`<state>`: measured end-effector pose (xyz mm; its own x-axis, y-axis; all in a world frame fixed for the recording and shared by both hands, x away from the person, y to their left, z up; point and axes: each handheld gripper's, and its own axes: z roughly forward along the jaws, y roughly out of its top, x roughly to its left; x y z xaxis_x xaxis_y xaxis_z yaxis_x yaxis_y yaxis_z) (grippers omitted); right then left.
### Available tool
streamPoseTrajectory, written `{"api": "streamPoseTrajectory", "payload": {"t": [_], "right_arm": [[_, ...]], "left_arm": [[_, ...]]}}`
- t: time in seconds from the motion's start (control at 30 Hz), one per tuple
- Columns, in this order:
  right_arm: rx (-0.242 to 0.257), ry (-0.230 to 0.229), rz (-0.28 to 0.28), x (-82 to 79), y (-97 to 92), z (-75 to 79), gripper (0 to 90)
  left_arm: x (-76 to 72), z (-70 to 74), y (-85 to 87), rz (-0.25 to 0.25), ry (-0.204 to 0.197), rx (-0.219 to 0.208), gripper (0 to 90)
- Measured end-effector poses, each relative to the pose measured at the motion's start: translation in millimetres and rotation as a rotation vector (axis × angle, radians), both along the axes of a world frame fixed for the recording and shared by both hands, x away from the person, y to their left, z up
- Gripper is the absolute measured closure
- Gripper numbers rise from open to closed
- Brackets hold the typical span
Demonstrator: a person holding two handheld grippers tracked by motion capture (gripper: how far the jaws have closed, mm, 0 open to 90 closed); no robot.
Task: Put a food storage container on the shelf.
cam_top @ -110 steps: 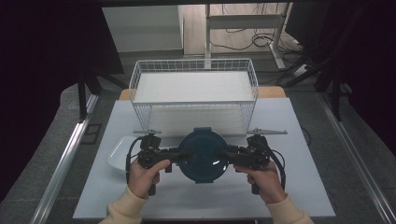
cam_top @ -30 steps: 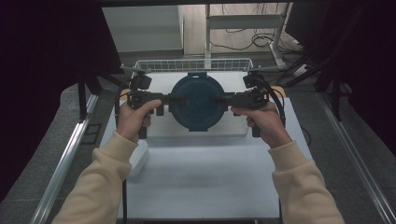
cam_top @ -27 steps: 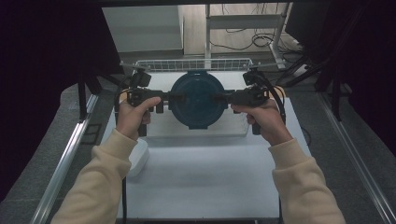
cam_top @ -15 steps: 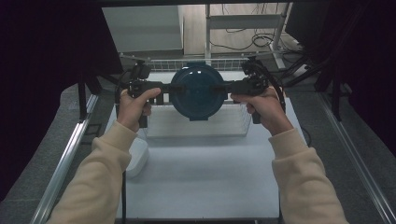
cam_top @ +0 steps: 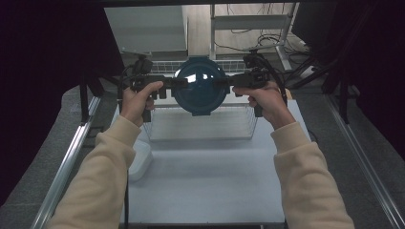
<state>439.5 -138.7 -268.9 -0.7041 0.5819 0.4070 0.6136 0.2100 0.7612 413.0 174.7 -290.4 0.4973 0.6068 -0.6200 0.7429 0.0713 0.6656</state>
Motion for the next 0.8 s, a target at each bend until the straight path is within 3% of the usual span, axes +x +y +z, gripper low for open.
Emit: {"api": "streamPoseTrajectory", "payload": {"t": [0.3, 0.43, 0.7, 0.8], "right_arm": [[0.011, -0.007, 0.006, 14.0, 1.3, 6.3, 38.6], [0.016, 0.006, 0.001, 20.8, 3.1, 6.1, 38.7], [0.035, 0.038, 0.009, 38.9, 0.8, 2.9, 38.6], [0.027, 0.090, 0.009, 51.4, 0.8, -7.4, 38.5]], "left_arm": [[11.3, 6.1, 2.9, 0.007, 0.004, -0.013, 38.3], [20.1, 6.8, 5.0, 0.017, 0.024, -0.019, 38.2], [32.9, 6.7, 1.8, 0.029, 0.054, -0.006, 38.3], [44.8, -4.9, 0.4, 0.034, 0.090, 0.000, 38.2]]}}
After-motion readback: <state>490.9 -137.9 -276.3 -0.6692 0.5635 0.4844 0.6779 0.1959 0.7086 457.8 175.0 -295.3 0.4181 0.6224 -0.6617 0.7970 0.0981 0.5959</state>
